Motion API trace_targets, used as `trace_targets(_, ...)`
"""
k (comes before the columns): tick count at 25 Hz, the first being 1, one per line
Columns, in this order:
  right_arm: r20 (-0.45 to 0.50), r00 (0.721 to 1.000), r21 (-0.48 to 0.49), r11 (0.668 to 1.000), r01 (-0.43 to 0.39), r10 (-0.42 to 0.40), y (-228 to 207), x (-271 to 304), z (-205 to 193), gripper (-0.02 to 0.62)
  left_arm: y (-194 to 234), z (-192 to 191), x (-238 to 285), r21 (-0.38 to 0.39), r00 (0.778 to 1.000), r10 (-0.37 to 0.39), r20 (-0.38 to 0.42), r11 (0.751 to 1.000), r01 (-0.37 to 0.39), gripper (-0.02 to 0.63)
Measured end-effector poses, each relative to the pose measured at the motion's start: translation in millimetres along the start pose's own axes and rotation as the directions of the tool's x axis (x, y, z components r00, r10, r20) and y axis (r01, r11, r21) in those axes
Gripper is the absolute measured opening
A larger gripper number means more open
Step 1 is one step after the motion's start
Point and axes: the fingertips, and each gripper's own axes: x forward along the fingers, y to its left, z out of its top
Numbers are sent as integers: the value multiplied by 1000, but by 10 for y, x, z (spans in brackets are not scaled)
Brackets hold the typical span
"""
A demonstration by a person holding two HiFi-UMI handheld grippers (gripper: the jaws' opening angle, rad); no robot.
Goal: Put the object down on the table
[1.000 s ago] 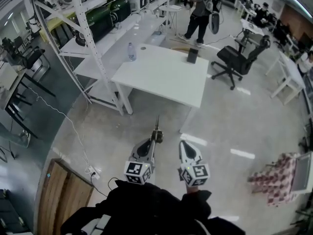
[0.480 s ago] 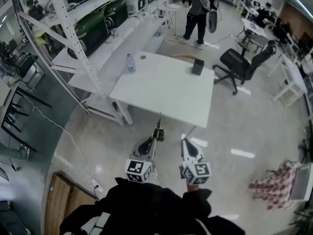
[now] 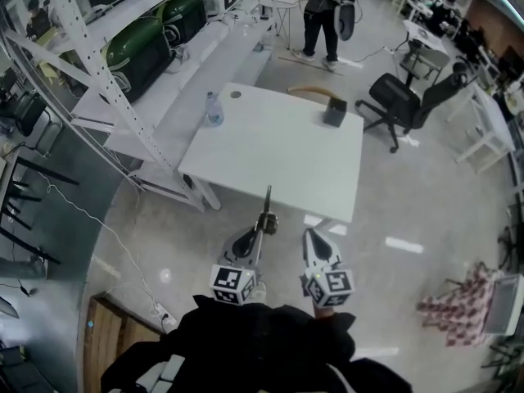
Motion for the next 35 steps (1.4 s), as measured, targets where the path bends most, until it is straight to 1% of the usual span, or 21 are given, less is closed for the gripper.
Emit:
trace_targets(2, -15, 1000, 2, 1000, 0, 0, -3, 92, -15, 2, 54, -35, 62, -9, 1000, 2, -12, 1000, -2, 29)
trace_targets(5, -25, 999, 27, 999, -23, 24, -19, 217, -90, 2, 122, -102, 151, -22, 1000, 8, -28, 1000, -9, 29)
trace_targets(9, -33, 999, 26, 999, -19, 20, -139, 427, -68, 2, 225, -101, 349, -30, 999, 20, -33, 999, -21, 29)
trace_targets(14, -17, 997, 21, 997, -73, 73, -320, 796, 39, 2, 359, 14, 682, -3, 998, 53, -24, 999, -53, 29)
trace_targets(20, 10, 994, -4, 994, -112, 112, -694, 1254, 400, 2, 443, 240, 1273, 20, 997, 82, -5, 996, -82, 29)
trace_targets(22, 10, 992, -8, 993, -122, 122, -816, 1376, 457, 2, 451, 287, 1460, 20, 996, 89, -5, 996, -89, 29)
trace_targets(25, 4, 992, 1, 992, -130, 130, -990, 1511, 474, 2, 448, 306, 1695, 26, 995, 97, -21, 995, -96, 29)
trace_targets(28, -3, 989, 11, 989, -145, 145, -1119, 1639, 467, 2, 458, 310, 1881, 50, 994, 104, -36, 994, -102, 29)
trace_targets(35, -32, 986, 0, 987, -161, 161, -1421, 1888, 366, 2, 562, 195, 2279, 89, 990, 122, -71, 989, -116, 29)
